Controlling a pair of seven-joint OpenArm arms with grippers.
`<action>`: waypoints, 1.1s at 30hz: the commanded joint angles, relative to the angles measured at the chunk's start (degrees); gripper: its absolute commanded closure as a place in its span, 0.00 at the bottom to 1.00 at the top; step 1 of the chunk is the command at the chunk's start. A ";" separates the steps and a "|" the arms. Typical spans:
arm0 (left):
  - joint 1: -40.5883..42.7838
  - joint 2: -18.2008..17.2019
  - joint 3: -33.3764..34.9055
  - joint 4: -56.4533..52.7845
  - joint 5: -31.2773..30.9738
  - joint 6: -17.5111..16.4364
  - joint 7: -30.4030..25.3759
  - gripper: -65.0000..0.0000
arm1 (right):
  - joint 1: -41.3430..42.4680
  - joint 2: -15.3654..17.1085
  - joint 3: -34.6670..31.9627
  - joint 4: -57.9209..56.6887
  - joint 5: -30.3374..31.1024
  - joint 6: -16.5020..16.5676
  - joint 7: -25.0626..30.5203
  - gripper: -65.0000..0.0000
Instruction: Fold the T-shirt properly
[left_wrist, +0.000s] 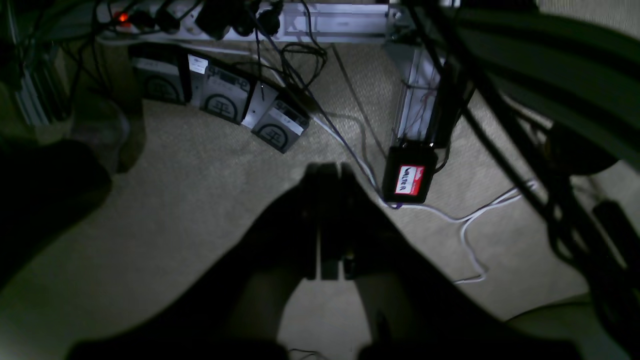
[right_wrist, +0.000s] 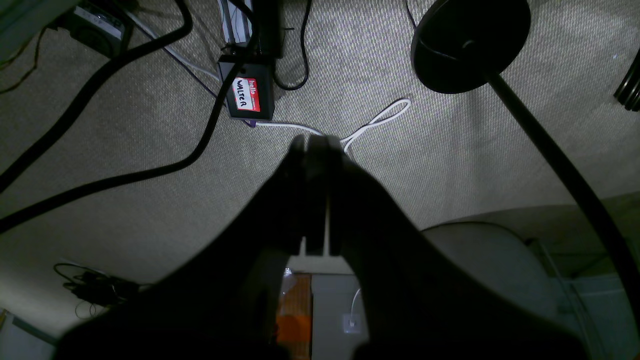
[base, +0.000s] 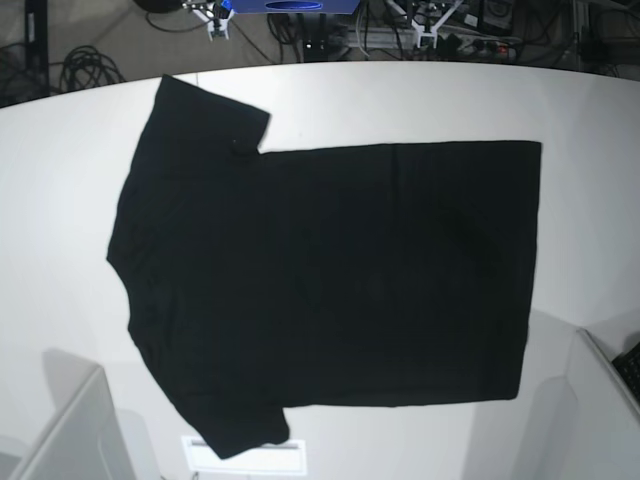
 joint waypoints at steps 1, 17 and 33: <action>0.48 -0.86 0.01 0.06 -0.84 0.23 0.30 1.00 | -0.43 0.21 -0.08 0.19 -0.06 0.13 -0.01 1.00; 3.91 -3.84 0.28 0.59 -0.49 -5.57 -0.23 1.00 | -5.44 2.50 0.27 8.72 0.12 0.13 -0.27 1.00; 22.72 -8.59 0.28 28.46 -0.40 -5.57 -0.32 1.00 | -20.12 2.32 7.83 31.40 0.21 0.21 -5.02 1.00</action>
